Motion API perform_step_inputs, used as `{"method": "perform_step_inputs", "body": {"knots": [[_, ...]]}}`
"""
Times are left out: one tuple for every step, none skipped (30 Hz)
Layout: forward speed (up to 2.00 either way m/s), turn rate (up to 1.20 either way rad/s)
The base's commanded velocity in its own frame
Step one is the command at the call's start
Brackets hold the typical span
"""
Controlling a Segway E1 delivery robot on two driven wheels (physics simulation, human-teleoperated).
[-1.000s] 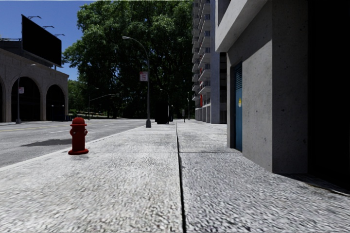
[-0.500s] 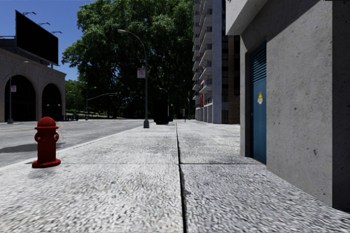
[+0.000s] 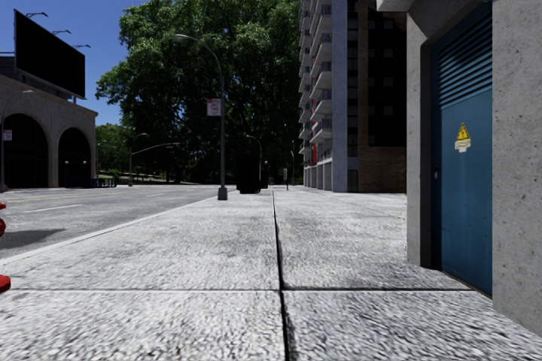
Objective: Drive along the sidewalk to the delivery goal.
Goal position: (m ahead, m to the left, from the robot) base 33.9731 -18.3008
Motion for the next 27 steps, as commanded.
{"method": "perform_step_inputs", "body": {"knots": [[2.0,0.0],[2.0,0.0],[2.0,0.0],[2.0,0.0],[2.0,0.0],[2.0,0.0],[2.0,0.0],[2.0,0.0],[2.0,0.0],[2.0,0.0],[2.0,0.0],[2.0,0.0],[2.0,0.0],[2.0,0.0],[2.0,0.0],[2.0,-0.03],[2.0,-0.1],[2.0,-0.1],[2.0,-0.19],[2.0,-0.27],[2.0,-0.32],[2.0,-0.32],[2.0,-0.35],[2.0,-0.37],[2.0,-0.39],[2.0,-0.39],[2.0,-0.41]]}}
